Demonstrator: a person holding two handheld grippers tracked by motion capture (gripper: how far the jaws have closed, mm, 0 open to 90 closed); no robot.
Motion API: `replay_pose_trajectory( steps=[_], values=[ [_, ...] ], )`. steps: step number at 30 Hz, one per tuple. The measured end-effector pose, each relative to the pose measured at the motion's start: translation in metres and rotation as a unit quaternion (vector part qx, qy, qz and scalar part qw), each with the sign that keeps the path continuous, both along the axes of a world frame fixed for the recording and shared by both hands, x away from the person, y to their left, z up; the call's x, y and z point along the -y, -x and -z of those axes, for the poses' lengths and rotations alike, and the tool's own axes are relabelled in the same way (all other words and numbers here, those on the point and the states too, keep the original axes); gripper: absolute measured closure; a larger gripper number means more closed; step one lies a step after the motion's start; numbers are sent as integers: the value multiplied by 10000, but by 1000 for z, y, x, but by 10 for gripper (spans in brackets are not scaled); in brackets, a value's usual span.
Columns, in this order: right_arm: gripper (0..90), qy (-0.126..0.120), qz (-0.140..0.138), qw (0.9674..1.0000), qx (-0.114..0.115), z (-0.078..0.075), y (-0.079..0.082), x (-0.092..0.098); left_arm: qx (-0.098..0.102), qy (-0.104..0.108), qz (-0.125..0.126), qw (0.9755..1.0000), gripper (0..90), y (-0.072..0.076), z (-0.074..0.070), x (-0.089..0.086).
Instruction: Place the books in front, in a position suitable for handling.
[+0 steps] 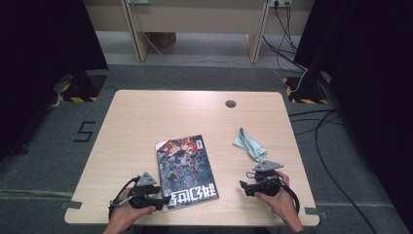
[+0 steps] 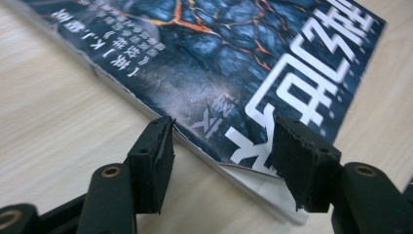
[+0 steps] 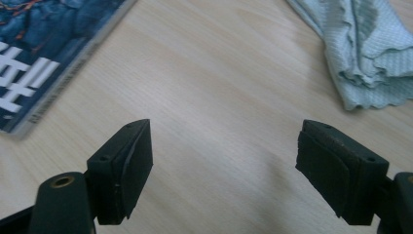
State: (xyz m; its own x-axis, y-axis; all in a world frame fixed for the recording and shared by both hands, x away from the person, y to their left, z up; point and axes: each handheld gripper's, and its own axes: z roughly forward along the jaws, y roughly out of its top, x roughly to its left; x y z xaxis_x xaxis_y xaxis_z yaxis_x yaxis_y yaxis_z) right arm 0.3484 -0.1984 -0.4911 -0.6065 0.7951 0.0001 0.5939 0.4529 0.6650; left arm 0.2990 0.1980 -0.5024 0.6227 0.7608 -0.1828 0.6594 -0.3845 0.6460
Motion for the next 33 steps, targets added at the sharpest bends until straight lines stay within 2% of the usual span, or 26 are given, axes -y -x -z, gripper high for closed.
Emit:
replay_pose_trajectory(
  steps=[3, 10, 13, 18, 22, 25, 28, 31, 33],
  values=[
    [215, 50, -185, 9998, -24, 1, 2, -7, 84, -95, 64, 9999, 396, 2, -1, 11],
    [221, 189, -427, 9989, -27, 6, 5, -20, 201, -112, 173, 9996, 394, 7, -1, 26],
    [228, 209, -534, 9984, -15, 7, 6, -24, 198, -28, 266, 9994, 394, 11, -1, 35],
    [230, 246, -635, 9977, -22, 9, 7, -32, 233, -8, 487, 9985, 393, 15, 0, 52],
    [218, 422, -657, 9969, 30, 11, 6, -36, 291, 130, 509, 9982, 394, 14, -3, 54],
    [185, 411, -599, 9974, -29, 11, 4, -36, 513, 242, 245, 9981, 385, 6, -9, 46],
    [180, 372, -548, 9978, -19, 12, 0, -36, 673, 209, -80, 9975, 370, -11, -13, 31],
    [182, 381, -438, 9983, 21, 12, -5, -37, 858, 62, -549, 9948, 365, -38, -13, 13],
    [177, 408, -439, 9982, 45, 12, -8, -38, 852, 87, -828, 9929, 358, -54, -12, 5]
  ],
)
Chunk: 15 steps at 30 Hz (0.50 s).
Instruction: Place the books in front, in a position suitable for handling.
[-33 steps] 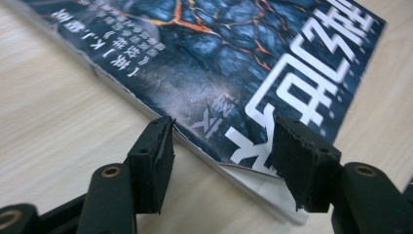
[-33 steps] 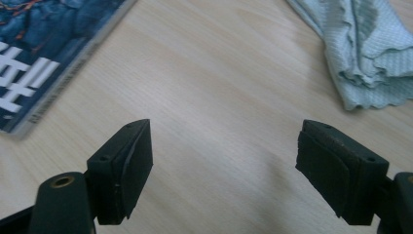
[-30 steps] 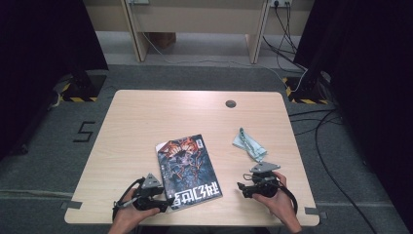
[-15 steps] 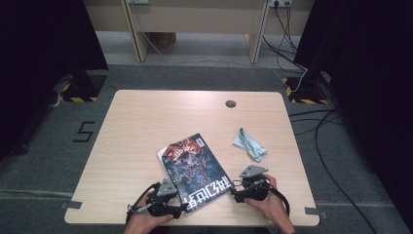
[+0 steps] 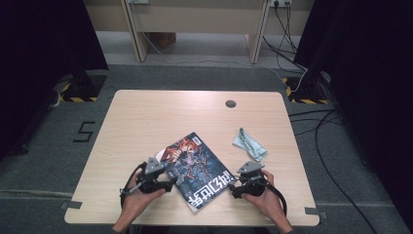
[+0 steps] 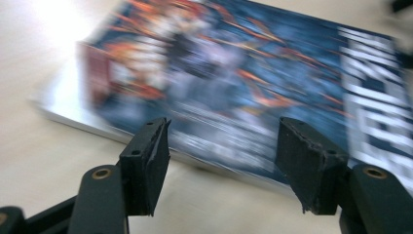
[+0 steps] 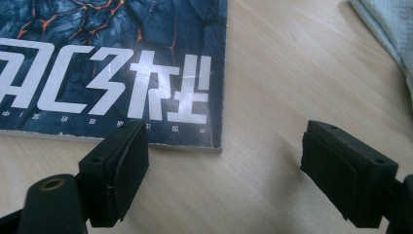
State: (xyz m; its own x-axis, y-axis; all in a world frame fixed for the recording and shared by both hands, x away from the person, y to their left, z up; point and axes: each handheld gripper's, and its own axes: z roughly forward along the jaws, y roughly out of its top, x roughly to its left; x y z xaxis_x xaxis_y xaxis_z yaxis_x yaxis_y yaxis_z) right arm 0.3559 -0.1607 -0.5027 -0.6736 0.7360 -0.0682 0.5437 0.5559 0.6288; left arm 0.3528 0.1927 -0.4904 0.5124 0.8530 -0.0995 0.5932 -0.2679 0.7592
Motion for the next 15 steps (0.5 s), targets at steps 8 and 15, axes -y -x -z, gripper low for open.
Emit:
replay_pose_trajectory(
  steps=[8, 15],
  values=[
    [179, 58, 230, 9995, 207, 1, -14, -6, 32, -121, -735, 9972, 355, -43, 6, -25],
    [181, 13, 380, 9988, 296, 3, -24, -11, -175, -275, -890, 9955, 345, -59, 17, -36]
  ],
)
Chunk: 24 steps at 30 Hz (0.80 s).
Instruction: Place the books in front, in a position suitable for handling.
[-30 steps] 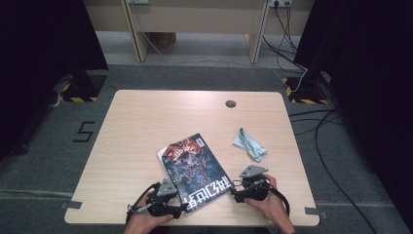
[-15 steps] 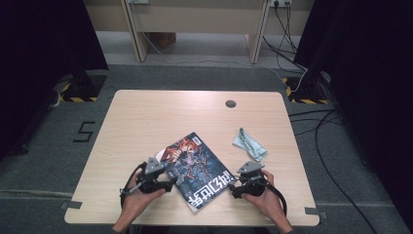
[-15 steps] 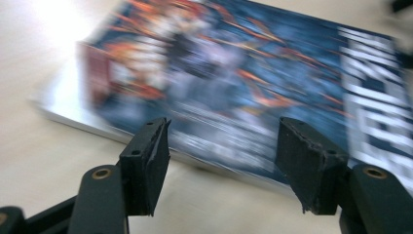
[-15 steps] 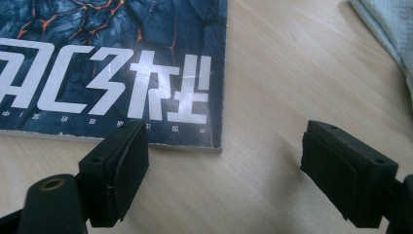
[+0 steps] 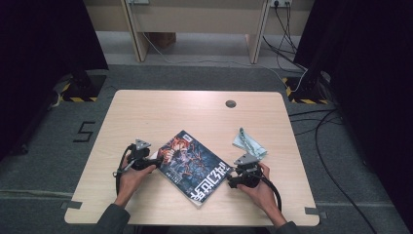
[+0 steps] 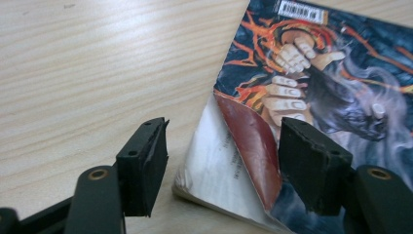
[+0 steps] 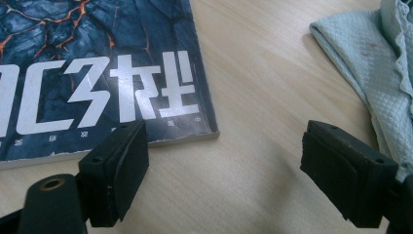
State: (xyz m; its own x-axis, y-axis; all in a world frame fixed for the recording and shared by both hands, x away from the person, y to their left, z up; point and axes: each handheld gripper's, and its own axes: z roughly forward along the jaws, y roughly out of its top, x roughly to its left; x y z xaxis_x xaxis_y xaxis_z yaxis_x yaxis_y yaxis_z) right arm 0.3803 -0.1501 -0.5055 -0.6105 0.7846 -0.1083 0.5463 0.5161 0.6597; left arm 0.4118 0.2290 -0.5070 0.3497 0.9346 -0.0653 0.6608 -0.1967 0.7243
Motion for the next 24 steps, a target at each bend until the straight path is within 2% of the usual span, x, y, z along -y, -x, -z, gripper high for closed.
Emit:
replay_pose_trajectory(
  steps=[3, 7, 10, 12, 14, 15, 18, 21, 24],
  values=[
    [213, -51, 33, 9999, -84, 0, 0, 0, -62, 127, 13, 9999, 349, -2, 1, -3],
    [228, -124, 10, 9999, -104, -3, 4, -2, -171, 355, 82, 9992, 422, -1, 2, -5],
    [225, -167, -160, 9997, -96, -5, 11, -7, -195, 362, 96, 9991, 429, 2, 2, -6],
    [224, -191, -346, 9992, -85, -7, 19, -12, -212, 318, 143, 9992, 443, 6, 1, -6],
    [224, -218, -541, 9982, -106, -8, 25, -18, -276, 372, 158, 9988, 450, 12, 1, -7],
    [224, -218, -541, 9982, -106, -8, 25, -18, -276, 372, 158, 9988, 453, 12, 1, -7],
    [224, -263, -760, 9967, -145, -9, 34, -28, -361, 401, 216, 9983, 456, 29, 0, -5],
    [223, -343, -836, 9957, -204, -10, 38, -30, -371, 365, 362, 9980, 455, 42, -1, -1],
    [223, -552, -947, 9933, -366, -10, 43, -30, -420, 311, 507, 9973, 455, 53, -2, 3]
  ],
)
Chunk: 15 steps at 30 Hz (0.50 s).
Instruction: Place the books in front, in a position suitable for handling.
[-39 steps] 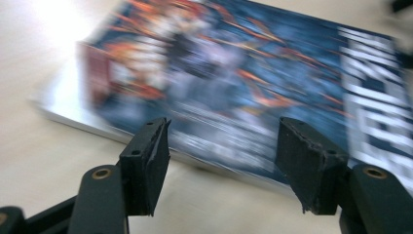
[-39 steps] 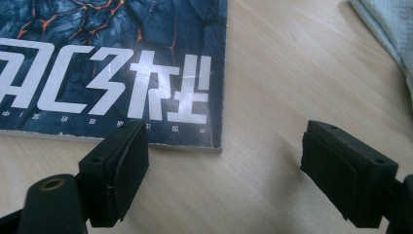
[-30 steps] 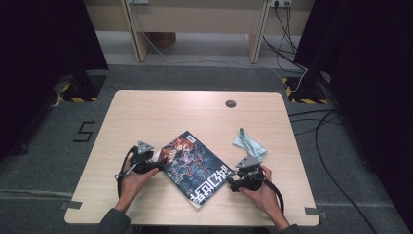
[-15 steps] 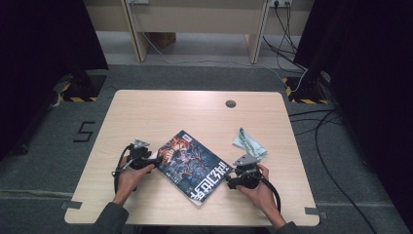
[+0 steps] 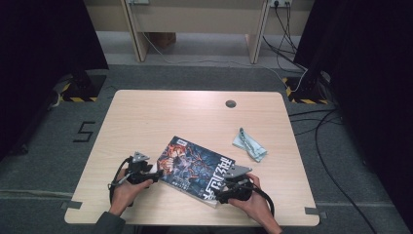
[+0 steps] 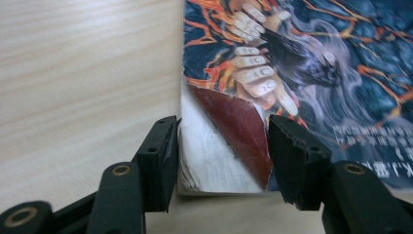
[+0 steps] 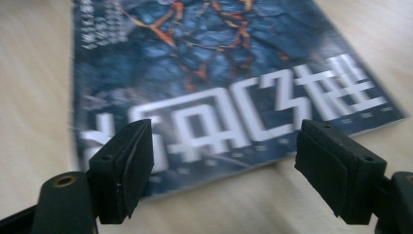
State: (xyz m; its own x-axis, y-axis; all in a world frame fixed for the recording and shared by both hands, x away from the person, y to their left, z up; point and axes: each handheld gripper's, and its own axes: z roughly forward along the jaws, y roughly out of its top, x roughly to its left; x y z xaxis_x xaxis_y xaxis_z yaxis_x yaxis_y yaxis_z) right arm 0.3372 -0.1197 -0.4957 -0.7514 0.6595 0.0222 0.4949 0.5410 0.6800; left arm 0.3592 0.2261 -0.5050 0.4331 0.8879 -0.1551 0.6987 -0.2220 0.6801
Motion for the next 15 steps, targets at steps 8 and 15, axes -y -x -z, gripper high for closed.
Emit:
replay_pose_trajectory(
  steps=[8, 15],
  values=[
    [216, 94, -232, 9996, -139, 0, 14, -9, -54, -22, 238, 9997, 455, 28, -1, 7],
    [174, 399, -330, 9986, 50, 4, 19, -11, 4, -153, 383, 9992, 452, 39, -2, 10]
  ],
)
